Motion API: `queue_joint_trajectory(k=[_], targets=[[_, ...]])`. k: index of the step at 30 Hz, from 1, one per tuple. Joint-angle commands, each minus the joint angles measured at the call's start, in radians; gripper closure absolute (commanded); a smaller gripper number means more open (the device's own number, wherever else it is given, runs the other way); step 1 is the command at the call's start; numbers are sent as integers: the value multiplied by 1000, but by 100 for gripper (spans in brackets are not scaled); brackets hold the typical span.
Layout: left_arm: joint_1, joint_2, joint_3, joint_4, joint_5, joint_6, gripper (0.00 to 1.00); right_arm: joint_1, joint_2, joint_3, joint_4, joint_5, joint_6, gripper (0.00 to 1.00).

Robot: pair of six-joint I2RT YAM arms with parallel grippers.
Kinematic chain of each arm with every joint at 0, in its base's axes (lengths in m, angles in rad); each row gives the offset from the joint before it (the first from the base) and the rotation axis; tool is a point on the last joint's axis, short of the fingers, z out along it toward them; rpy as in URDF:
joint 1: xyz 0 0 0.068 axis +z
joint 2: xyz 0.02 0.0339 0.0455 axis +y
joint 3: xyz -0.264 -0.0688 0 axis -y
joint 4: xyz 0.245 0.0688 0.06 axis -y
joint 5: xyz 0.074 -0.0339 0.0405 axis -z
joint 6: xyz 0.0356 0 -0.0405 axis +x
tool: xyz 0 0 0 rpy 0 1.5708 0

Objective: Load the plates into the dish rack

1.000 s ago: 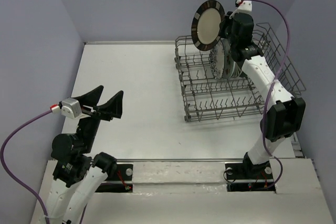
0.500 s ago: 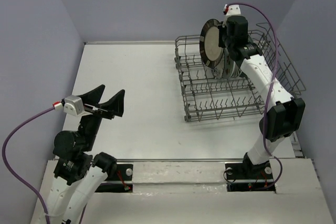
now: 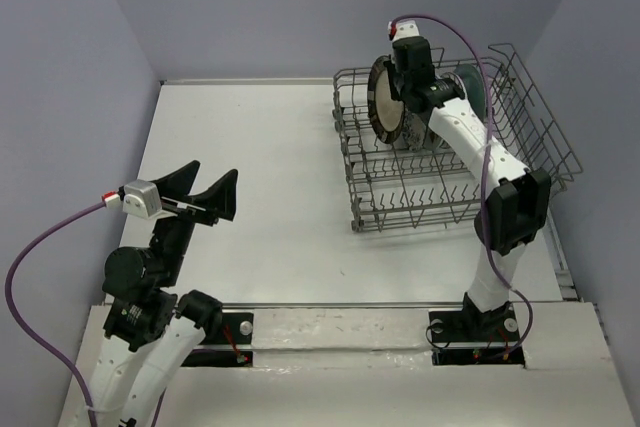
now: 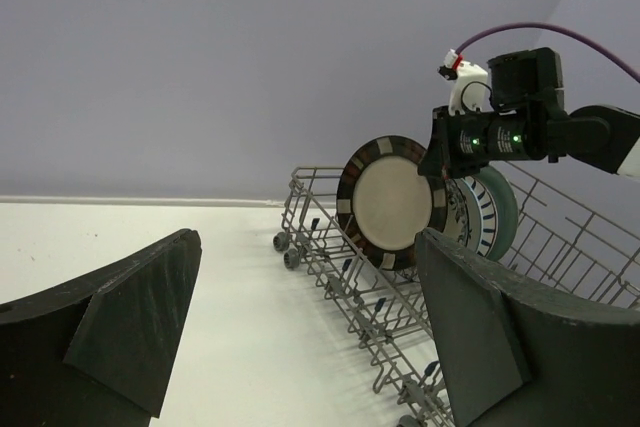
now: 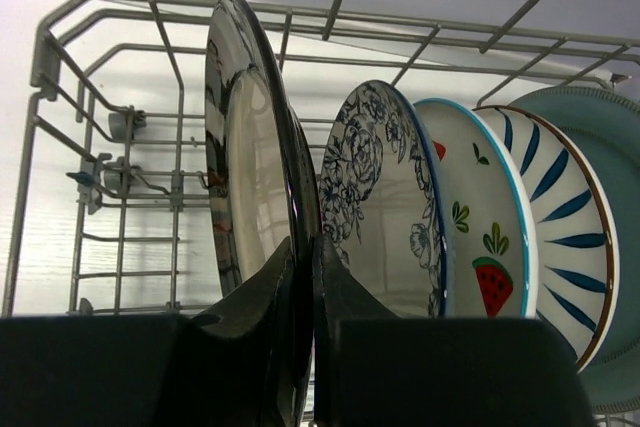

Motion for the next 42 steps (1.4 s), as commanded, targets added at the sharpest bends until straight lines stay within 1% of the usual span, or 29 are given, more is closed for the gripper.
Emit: queue_joint_trajectory(k=[1, 7, 15, 16, 18, 20, 22, 25, 27, 28, 30, 32, 33, 35, 36, 38, 39, 40, 41, 42], targets=[[4, 10, -4, 47, -3, 12, 1, 42, 5, 134, 84, 84, -27, 93], [4, 15, -6, 47, 2, 11, 1, 96, 48, 97, 84, 156, -27, 93], [6, 28, -6, 44, -4, 11, 1, 114, 43, 60, 87, 147, 33, 72], [4, 31, -6, 44, -4, 11, 1, 114, 36, 59, 89, 144, 33, 67], [4, 34, -6, 44, -6, 11, 1, 114, 28, 63, 89, 143, 33, 63], [7, 39, -6, 44, -9, 12, 1, 114, 17, 65, 87, 134, 33, 55], [6, 41, -7, 43, -16, 12, 1, 114, -9, 63, 89, 130, 33, 51], [7, 42, -7, 38, -35, 15, 1, 114, -55, 47, 89, 101, 65, 39], [7, 42, -9, 38, -42, 15, 1, 114, -90, 30, 87, 80, 74, 34], [9, 42, -9, 37, -53, 14, 1, 114, -130, 17, 89, 68, 89, 33], [10, 42, -9, 37, -64, 15, 1, 114, -180, -36, 92, 38, 115, 18], [12, 44, -10, 37, -82, 17, 1, 114, -289, -102, 136, 12, 158, 0], [12, 44, -12, 35, -88, 20, 1, 114, -332, -184, 158, -1, 171, 0], [14, 44, -14, 34, -108, 18, 1, 114, -429, -274, 233, -35, 218, 0], [14, 45, -14, 32, -114, 18, 1, 114, -532, -362, 257, -73, 252, 0], [14, 51, -14, 32, -116, 11, 1, 114, -637, -441, 311, -116, 286, 0], [14, 56, -14, 32, -111, 8, 1, 114, -738, -476, 322, -144, 305, 0], [14, 64, -14, 35, -105, -2, 1, 114, -792, -543, 343, -152, 345, 0], [15, 74, -12, 38, -104, -6, 1, 114, -896, -575, 357, -150, 356, 0], [15, 76, -11, 38, -107, -11, 1, 114, -949, -607, 374, -141, 362, 0]])
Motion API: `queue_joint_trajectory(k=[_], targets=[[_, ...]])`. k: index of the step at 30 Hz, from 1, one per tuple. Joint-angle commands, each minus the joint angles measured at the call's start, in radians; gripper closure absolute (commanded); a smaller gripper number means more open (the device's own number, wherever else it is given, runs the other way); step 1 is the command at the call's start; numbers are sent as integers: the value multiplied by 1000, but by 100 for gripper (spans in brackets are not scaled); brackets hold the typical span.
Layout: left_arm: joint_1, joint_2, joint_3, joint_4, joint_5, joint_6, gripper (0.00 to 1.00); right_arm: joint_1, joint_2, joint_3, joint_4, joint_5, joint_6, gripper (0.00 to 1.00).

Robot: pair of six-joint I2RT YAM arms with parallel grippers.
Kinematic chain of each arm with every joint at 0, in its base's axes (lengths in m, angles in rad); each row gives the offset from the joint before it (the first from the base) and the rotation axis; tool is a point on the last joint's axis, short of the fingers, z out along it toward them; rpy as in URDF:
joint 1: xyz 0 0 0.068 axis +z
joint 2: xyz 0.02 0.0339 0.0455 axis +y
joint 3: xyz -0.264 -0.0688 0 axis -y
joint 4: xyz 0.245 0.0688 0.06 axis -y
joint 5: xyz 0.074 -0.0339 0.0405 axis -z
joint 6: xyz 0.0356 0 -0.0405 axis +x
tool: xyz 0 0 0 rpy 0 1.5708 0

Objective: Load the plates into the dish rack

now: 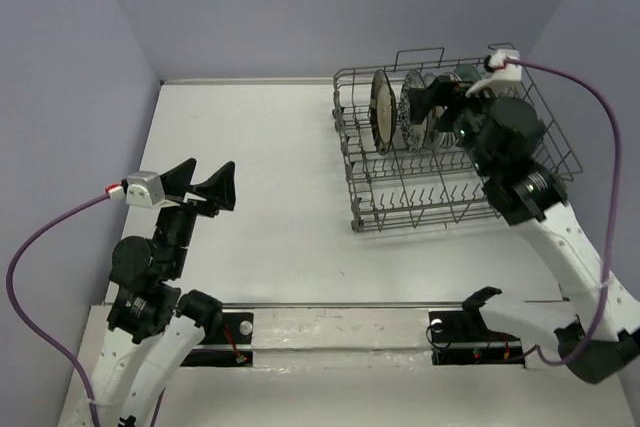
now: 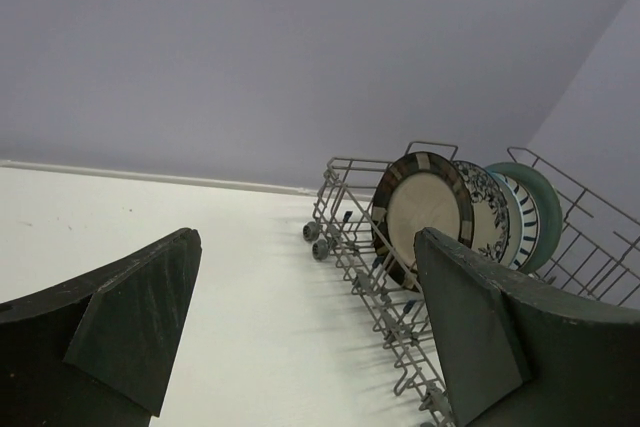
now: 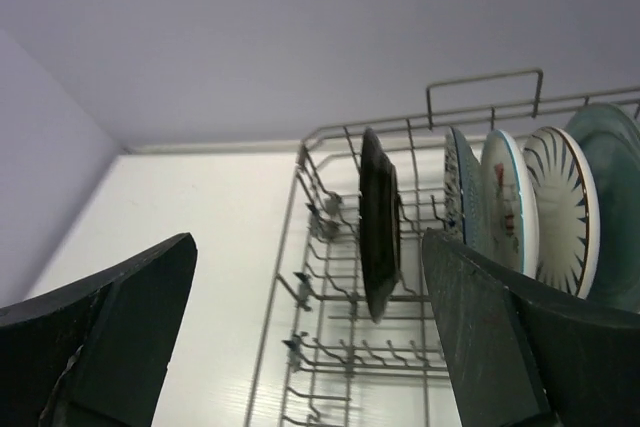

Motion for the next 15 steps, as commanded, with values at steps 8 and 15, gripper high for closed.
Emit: queue_joint_trajectory(k=[8, 15], targets=[[9, 149, 111, 60, 125, -94, 1, 8, -590, -315, 235, -49, 95, 0], [7, 223, 185, 106, 209, -118, 1, 8, -641, -369, 227, -35, 70, 0]])
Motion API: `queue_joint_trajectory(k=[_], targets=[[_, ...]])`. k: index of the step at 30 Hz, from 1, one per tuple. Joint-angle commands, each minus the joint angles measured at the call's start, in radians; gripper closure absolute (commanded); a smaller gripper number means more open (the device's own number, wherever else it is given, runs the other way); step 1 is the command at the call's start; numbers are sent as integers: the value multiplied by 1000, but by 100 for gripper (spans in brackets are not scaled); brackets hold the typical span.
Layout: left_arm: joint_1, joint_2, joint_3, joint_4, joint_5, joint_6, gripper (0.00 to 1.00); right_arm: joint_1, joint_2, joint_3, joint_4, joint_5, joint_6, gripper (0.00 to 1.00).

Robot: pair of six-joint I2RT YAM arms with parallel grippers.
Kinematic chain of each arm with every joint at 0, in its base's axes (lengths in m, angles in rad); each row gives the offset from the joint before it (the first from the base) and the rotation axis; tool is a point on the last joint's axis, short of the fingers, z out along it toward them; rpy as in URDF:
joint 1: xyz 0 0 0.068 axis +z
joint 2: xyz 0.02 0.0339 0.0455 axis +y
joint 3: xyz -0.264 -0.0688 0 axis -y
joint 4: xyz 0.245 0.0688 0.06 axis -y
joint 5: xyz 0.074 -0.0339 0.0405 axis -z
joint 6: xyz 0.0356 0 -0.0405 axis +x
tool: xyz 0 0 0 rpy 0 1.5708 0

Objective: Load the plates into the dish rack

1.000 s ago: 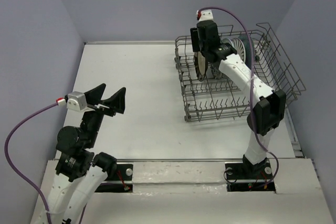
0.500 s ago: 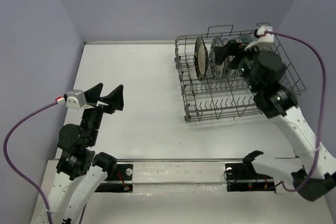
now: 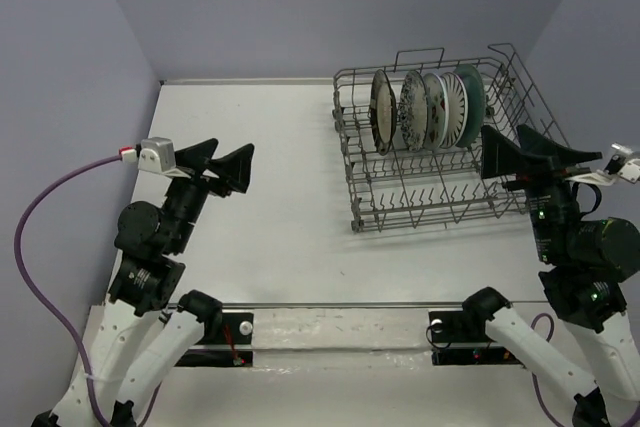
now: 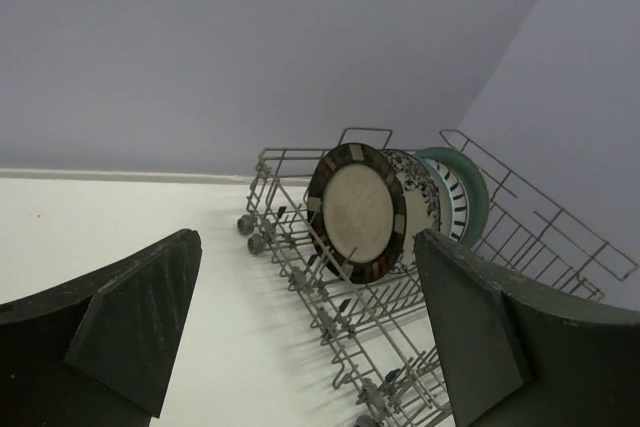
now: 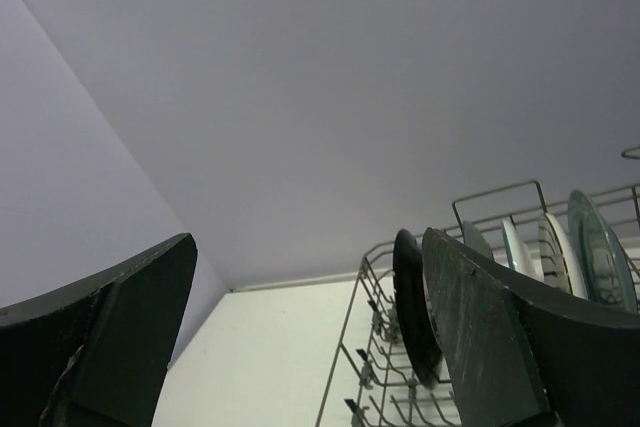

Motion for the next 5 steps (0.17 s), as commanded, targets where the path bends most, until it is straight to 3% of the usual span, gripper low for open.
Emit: queue_joint_trajectory(k=[1, 5], targets=[[6, -2, 37, 120, 93, -33, 1, 8, -19, -27, 14, -1, -15, 0], [6, 2, -2, 125, 116, -73, 1, 8, -39, -18, -1, 4, -31, 0]])
